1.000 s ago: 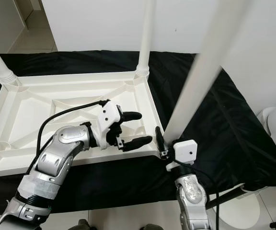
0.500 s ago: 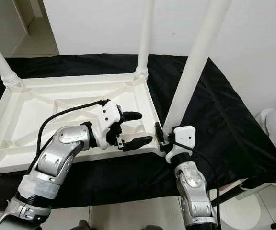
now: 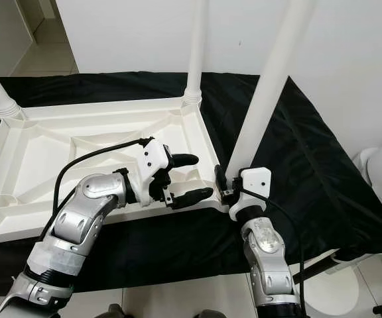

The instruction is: Building children table

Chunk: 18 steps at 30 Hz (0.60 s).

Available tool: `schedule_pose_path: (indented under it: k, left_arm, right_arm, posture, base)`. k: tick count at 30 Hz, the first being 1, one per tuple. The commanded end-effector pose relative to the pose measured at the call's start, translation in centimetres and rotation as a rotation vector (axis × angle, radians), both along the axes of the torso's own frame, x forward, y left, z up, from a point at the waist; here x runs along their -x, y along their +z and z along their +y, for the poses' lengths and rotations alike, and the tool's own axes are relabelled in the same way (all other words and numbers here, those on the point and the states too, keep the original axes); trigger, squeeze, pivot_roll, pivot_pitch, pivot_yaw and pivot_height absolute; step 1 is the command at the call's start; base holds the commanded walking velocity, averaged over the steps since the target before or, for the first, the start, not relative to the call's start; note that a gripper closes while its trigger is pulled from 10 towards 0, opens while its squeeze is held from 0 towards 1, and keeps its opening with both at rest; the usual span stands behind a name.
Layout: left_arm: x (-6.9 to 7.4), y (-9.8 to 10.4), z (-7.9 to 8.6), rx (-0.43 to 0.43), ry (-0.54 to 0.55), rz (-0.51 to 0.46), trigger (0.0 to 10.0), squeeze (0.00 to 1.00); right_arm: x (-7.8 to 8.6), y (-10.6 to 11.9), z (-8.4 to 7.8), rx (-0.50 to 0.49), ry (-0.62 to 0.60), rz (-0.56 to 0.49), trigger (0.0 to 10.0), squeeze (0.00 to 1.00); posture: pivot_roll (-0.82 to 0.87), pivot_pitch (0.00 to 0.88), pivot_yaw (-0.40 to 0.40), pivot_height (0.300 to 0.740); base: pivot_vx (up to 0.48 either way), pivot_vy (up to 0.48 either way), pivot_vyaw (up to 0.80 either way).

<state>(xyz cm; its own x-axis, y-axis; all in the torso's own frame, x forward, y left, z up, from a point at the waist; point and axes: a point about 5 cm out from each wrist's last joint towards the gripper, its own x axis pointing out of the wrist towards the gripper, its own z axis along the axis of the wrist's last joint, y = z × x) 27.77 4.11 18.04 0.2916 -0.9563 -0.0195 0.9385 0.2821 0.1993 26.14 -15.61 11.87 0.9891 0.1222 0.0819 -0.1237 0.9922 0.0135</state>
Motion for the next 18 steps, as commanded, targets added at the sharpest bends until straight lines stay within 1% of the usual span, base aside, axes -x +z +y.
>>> schedule_pose_path:
  k: [1, 2, 3, 5, 6, 7, 9, 12, 13, 14, 15, 17, 18]
  left_arm:
    - [-0.6, 0.3, 0.1, 0.017, 0.107, -0.021, 10.0, 0.0]
    - [-0.5, 0.3, 0.1, 0.017, 0.105, -0.021, 10.0, 0.0]
    - [-0.5, 0.3, 0.1, 0.017, 0.105, -0.021, 10.0, 0.0]
    - [-0.5, 0.2, 0.0, 0.018, 0.102, -0.021, 10.0, 0.0]
    - [-0.5, 0.2, 0.0, 0.019, 0.101, -0.021, 10.0, 0.0]
    - [-0.5, 0.2, 0.0, 0.019, 0.101, -0.021, 10.0, 0.0]
    - [-0.4, 0.2, -0.1, 0.019, 0.099, -0.021, 10.0, 0.0]
    - [-0.4, 0.2, -0.2, 0.02, 0.099, -0.022, 10.0, 0.0]
    - [-0.4, 0.2, -0.2, 0.021, 0.099, -0.022, 10.0, 0.0]
    - [-0.4, 0.2, -0.2, 0.024, 0.1, -0.024, 10.0, 0.0]
    - [-0.4, 0.2, -0.2, 0.024, 0.1, -0.024, 10.0, 0.0]
    - [-0.4, 0.3, -0.3, 0.026, 0.103, -0.026, 10.0, 0.0]
    - [-0.4, 0.2, -0.3, 0.027, 0.105, -0.027, 10.0, 0.0]
  right_arm:
    - [0.3, -2.5, -0.9, -0.064, -0.158, 0.141, 10.0, 0.0]
    - [0.2, -2.4, -0.9, -0.099, -0.21, 0.137, 10.0, 0.0]
    - [0.2, -2.4, -0.9, -0.099, -0.21, 0.137, 10.0, 0.0]
    - [-0.1, -2.2, -0.8, -0.129, -0.302, 0.133, 10.0, 0.0]
    - [-0.2, -2.0, -0.6, -0.133, -0.335, 0.129, 10.0, 0.0]
    - [-0.2, -2.0, -0.6, -0.133, -0.335, 0.129, 10.0, 0.0]
    - [-0.5, -1.6, -0.2, -0.127, -0.4, 0.102, 10.0, 0.0]
    - [-0.6, -1.5, -0.1, -0.123, -0.423, 0.093, 10.0, 0.0]
    - [-0.6, -1.4, 0.0, -0.122, -0.448, 0.081, 10.0, 0.0]
    - [-0.7, -1.2, 0.4, -0.113, -0.441, 0.073, 10.0, 0.0]
    - [-0.7, -1.2, 0.4, -0.113, -0.441, 0.073, 10.0, 0.0]
    - [-0.9, -1.1, 0.8, -0.069, -0.432, 0.074, 10.0, 0.0]
    - [-0.9, -1.2, 0.7, -0.05, -0.427, 0.076, 10.0, 0.0]
  posture:
    - [-0.02, 0.012, 0.003, 0.74]
    - [-0.02, 0.012, 0.003, 0.74]
    - [-0.02, 0.012, 0.003, 0.74]
    - [-0.02, 0.007, -0.004, 0.74]
    - [-0.02, 0.007, -0.004, 0.74]
    - [-0.02, 0.007, -0.004, 0.74]
    - [-0.02, 0.0, -0.009, 0.74]
    - [-0.02, 0.0, -0.011, 0.74]
    - [-0.01, 0.0, -0.015, 0.74]
    - [-0.01, 0.0, -0.018, 0.74]
    - [-0.01, 0.0, -0.018, 0.74]
    - [-0.01, 0.0, -0.022, 0.74]
    - [-0.01, 0.0, -0.024, 0.74]
  base:
    - [0.0, 0.0, 0.0]
    - [0.0, 0.0, 0.0]
    - [0.0, 0.0, 0.0]
    - [0.0, 0.0, 0.0]
    - [0.0, 0.0, 0.0]
    - [0.0, 0.0, 0.0]
    - [0.0, 0.0, 0.0]
    - [0.0, 0.0, 0.0]
    - [0.0, 0.0, 0.0]
    - [0.0, 0.0, 0.0]
    - [0.0, 0.0, 0.0]
    - [0.0, 0.0, 0.0]
    - [0.0, 0.0, 0.0]
